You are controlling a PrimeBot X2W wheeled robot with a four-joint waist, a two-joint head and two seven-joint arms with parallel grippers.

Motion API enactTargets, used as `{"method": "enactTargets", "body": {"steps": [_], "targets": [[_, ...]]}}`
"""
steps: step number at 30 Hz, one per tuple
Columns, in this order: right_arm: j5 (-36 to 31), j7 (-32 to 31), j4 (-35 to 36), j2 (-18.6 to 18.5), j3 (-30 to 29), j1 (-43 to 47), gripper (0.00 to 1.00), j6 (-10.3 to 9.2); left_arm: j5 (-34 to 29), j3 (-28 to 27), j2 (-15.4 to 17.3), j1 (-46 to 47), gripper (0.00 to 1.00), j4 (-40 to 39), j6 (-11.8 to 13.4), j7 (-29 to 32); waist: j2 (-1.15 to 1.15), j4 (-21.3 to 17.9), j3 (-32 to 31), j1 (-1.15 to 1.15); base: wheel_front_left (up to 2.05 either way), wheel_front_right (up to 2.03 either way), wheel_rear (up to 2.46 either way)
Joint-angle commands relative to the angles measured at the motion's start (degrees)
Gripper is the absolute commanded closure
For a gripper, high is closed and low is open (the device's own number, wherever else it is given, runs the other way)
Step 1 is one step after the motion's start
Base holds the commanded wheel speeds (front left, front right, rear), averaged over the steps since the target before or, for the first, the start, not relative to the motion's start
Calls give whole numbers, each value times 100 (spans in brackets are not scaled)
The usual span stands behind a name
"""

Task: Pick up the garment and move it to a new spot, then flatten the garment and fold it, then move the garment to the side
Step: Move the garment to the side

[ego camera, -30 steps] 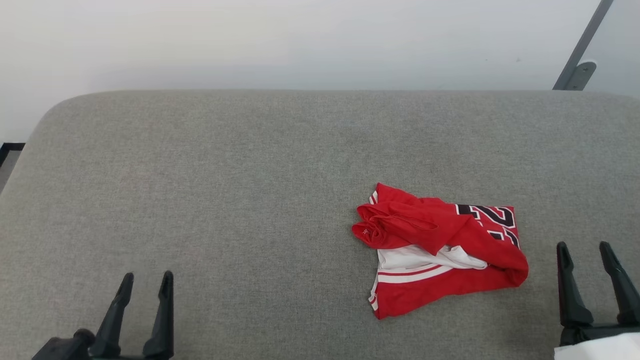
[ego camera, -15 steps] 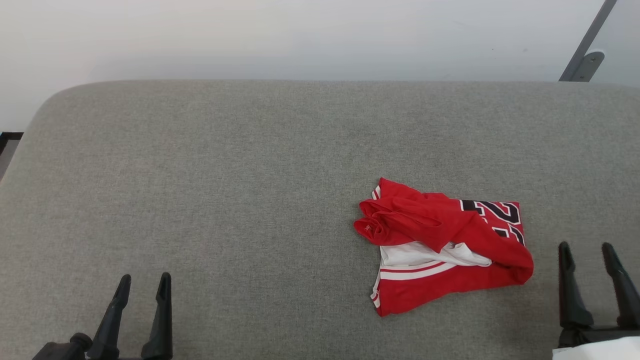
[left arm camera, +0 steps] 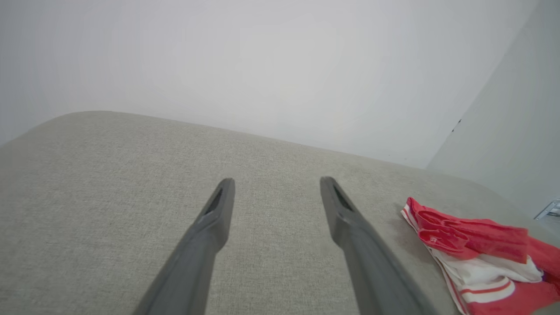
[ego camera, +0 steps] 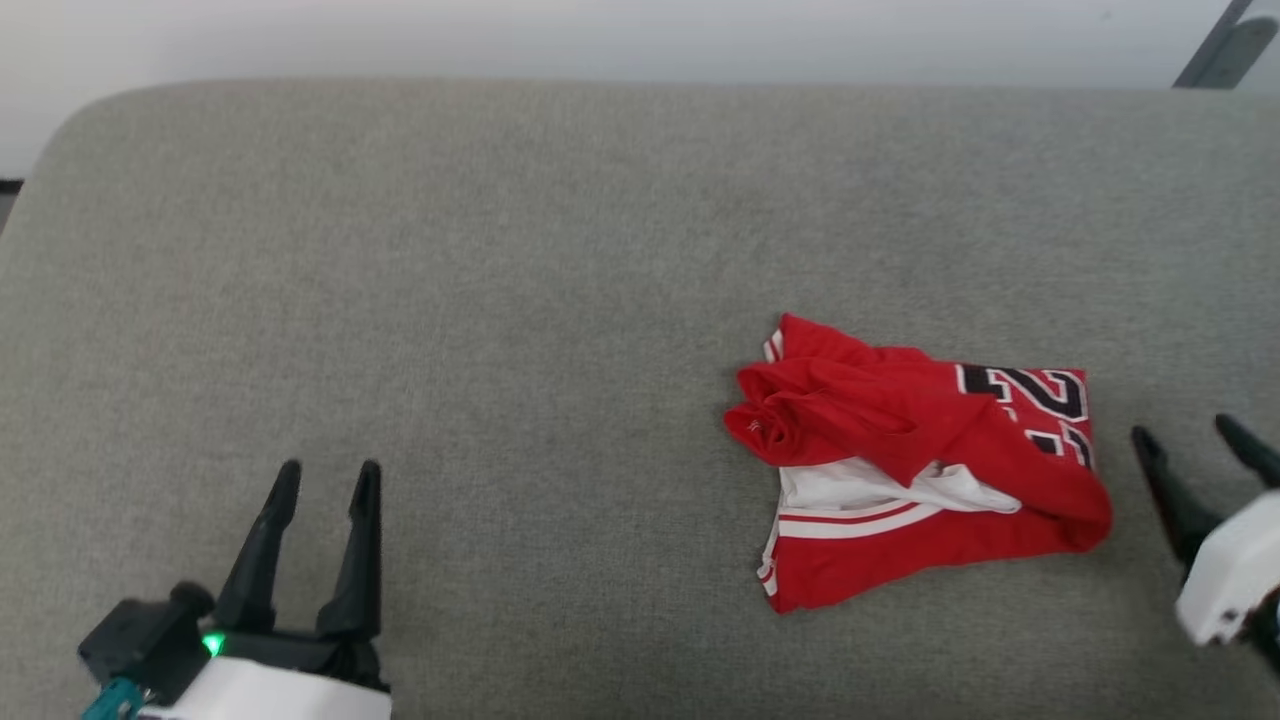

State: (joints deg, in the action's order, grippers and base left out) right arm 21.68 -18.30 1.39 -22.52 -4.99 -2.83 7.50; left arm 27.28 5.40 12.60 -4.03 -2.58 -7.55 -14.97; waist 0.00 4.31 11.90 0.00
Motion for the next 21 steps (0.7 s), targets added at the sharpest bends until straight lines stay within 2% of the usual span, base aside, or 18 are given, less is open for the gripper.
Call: {"method": "enactTargets", "body": {"steps": [1,5,10,13,16,20,21], "targets": [[104,-338,-11,-149,55,-182,0,-1,29,43,4,127,0,18,14,-28,0,86,121,0,0,0,0],[483,-1500,-1,-516,147,-563,0,-1,90,218,20,386,0,71,14,-28,0,233,310,0,0,0,0],[823,-2952,-5,-621,203,-805,0,-1,204,324,14,666,0,132,14,-27,0,427,543,0,0,0,0],[926,-3654,12,-513,165,-831,0,-1,253,336,-25,776,0,161,14,-28,0,538,667,0,0,0,0],[959,-4154,-87,-240,95,-773,0,1,284,369,-58,863,0,189,14,-27,0,626,770,0,0,0,0],[829,-4391,-184,124,52,-745,0,2,302,446,-57,974,0,229,14,-28,0,710,863,0,0,0,0],[757,-4421,-210,271,55,-720,29,7,298,459,-39,1019,0,241,14,-28,0,724,883,0,0,0,0]]}}
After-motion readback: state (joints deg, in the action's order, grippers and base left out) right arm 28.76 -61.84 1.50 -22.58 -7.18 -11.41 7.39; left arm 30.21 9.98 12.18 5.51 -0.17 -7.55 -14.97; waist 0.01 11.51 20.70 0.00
